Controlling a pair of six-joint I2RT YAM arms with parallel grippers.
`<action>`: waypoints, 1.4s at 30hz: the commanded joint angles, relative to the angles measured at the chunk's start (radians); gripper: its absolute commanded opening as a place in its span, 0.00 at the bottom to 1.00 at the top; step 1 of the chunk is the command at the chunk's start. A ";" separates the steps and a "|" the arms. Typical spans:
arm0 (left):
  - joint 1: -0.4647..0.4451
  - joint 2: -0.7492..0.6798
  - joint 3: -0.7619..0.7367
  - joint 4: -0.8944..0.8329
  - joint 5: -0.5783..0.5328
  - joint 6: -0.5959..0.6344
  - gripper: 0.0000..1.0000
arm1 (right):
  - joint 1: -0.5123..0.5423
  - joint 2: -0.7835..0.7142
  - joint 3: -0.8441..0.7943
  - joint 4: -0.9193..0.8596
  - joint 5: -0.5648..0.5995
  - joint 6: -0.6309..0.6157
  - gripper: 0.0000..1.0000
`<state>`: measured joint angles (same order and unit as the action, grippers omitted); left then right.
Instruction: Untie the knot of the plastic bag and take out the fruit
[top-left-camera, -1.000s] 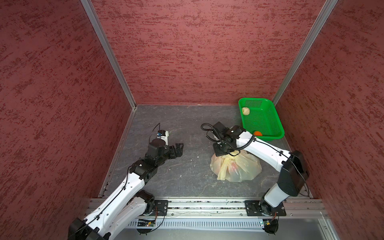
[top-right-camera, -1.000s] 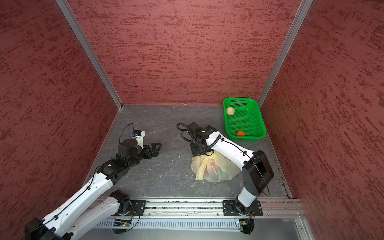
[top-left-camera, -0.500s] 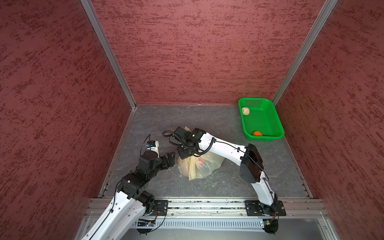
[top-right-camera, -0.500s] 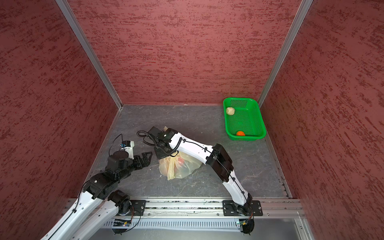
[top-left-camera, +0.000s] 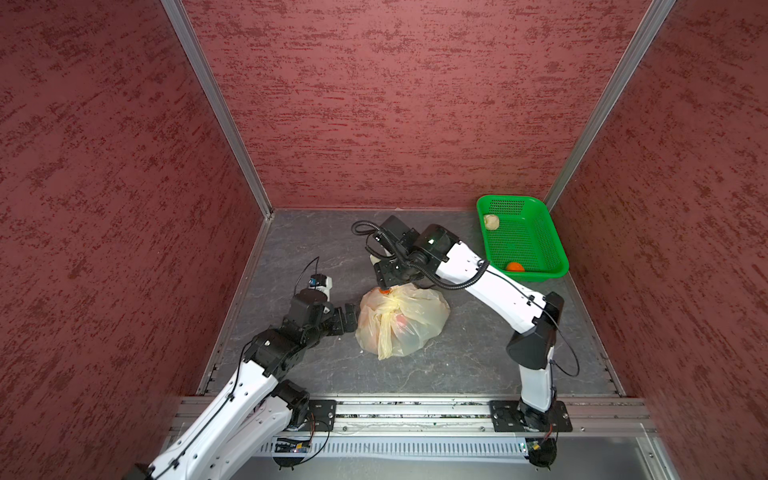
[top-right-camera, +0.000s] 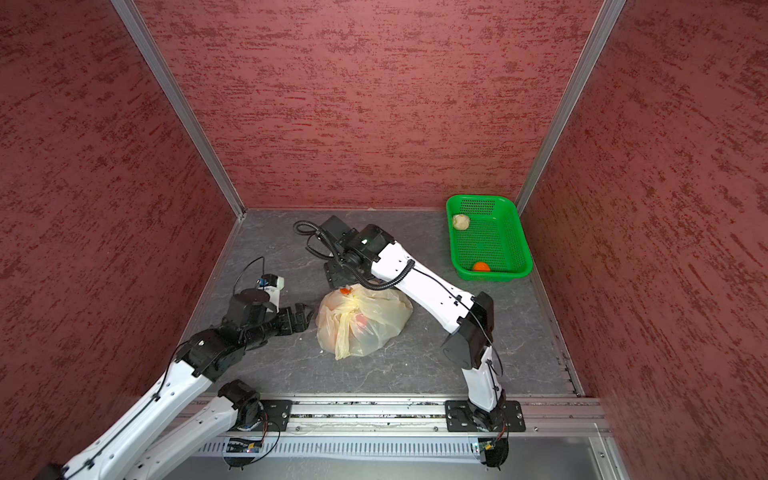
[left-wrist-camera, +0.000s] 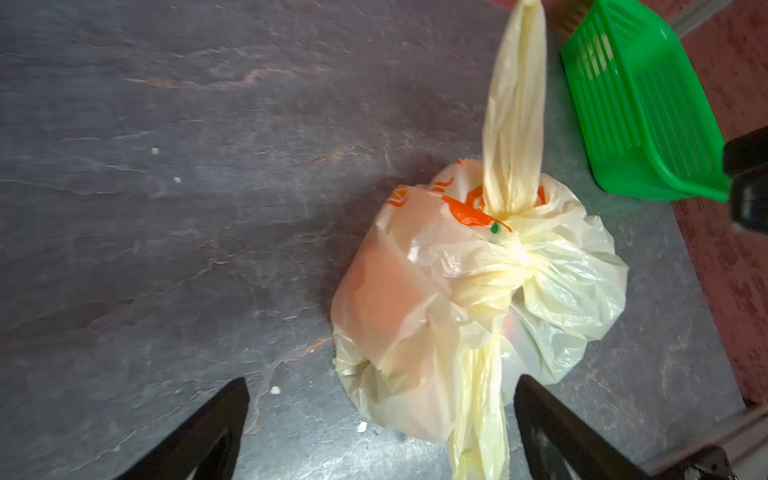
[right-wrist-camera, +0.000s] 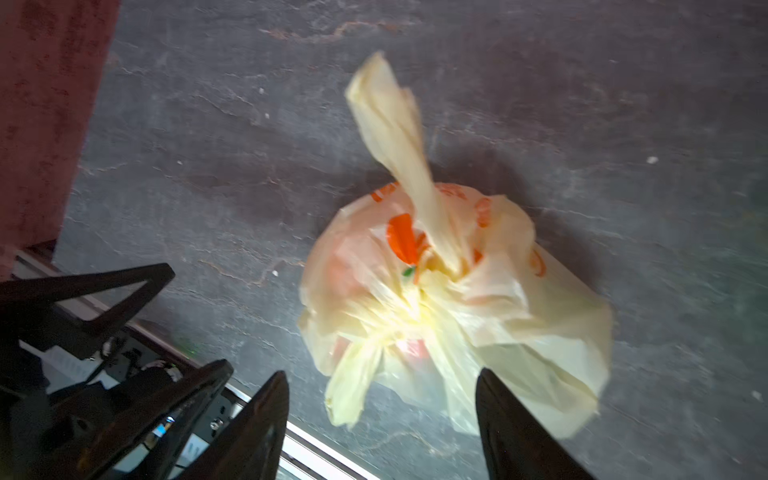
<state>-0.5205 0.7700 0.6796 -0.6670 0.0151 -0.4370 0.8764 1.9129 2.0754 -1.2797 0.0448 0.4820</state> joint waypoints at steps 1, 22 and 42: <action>-0.052 0.126 0.079 0.059 0.099 0.134 1.00 | -0.076 -0.110 -0.156 0.033 -0.005 -0.035 0.75; -0.163 0.460 0.158 0.149 -0.087 0.251 0.72 | -0.194 -0.266 -0.580 0.406 -0.224 -0.115 0.81; -0.182 0.434 0.103 0.134 -0.045 0.271 0.59 | -0.167 -0.223 -0.561 0.438 -0.229 -0.105 0.82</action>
<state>-0.6975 1.1904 0.7963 -0.5381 -0.0418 -0.1814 0.6914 1.6711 1.4948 -0.8612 -0.1745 0.3775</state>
